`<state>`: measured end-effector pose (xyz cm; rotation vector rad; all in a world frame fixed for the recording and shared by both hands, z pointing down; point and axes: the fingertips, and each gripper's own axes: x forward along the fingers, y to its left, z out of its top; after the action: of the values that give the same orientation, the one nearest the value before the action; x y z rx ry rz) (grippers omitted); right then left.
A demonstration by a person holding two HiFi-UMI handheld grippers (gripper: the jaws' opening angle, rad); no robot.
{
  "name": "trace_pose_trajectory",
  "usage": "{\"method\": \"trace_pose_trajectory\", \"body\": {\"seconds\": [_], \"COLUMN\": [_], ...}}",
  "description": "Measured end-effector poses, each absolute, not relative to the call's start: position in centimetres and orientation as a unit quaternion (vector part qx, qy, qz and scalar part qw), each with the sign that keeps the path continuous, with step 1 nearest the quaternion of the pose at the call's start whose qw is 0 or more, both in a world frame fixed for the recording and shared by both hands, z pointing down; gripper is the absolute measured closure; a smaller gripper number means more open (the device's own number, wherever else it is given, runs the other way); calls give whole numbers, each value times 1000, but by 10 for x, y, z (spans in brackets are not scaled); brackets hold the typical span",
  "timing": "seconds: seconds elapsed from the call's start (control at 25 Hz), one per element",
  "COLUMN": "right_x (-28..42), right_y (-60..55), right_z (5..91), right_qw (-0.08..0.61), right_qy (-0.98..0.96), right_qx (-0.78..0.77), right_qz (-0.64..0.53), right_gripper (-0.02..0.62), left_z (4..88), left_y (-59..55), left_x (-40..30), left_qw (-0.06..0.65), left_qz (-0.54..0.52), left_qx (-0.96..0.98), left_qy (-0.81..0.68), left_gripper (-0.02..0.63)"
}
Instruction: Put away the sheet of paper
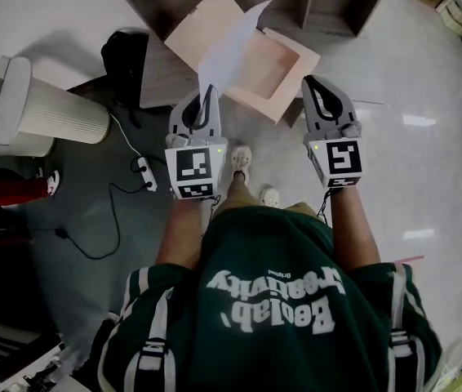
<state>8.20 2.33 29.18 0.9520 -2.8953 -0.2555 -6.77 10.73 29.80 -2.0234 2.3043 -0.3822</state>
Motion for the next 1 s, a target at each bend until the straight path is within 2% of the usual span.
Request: {"method": "trace_pose_trajectory", "body": {"seconds": [1.0], "right_x": [-35], "right_y": [-164], "right_z": [334], "right_qw": [116], "right_qy": [-922], "right_qx": [365], "right_qz": [-60], "right_gripper": [560], "left_z": [361], "left_y": [-87], "left_x": [-197], "left_qw": [-59], "left_qz": [-182], "left_qx": [-719], "left_qy": [668], "left_gripper": [588]}}
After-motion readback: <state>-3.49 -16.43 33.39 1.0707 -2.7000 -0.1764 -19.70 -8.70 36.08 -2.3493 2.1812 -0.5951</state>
